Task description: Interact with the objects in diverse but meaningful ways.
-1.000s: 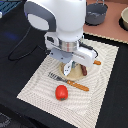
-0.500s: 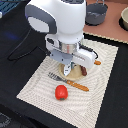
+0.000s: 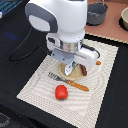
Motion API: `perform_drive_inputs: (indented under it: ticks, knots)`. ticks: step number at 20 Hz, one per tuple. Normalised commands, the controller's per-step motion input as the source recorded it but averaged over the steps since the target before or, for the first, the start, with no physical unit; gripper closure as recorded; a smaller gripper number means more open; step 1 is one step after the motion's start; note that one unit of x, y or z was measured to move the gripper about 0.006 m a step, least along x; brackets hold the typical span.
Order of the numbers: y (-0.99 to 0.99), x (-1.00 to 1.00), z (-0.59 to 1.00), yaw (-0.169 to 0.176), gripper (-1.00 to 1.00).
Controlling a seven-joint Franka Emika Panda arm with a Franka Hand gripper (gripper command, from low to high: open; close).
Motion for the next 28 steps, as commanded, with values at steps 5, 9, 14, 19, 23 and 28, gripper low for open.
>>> perform_drive_inputs:
  ticks: [5,9,14,19,23,28]
  knots:
    - [-0.04,-0.53,0.73,-0.003,1.00]
    - [-0.37,-0.71,0.08,0.000,1.00]
    - [-0.57,-0.72,-0.16,0.024,1.00]
    - [-0.75,-0.61,-0.34,0.011,1.00]
    - [-0.84,-0.56,-0.34,0.000,1.00]
    - [-0.85,-0.54,-0.35,0.000,1.00]
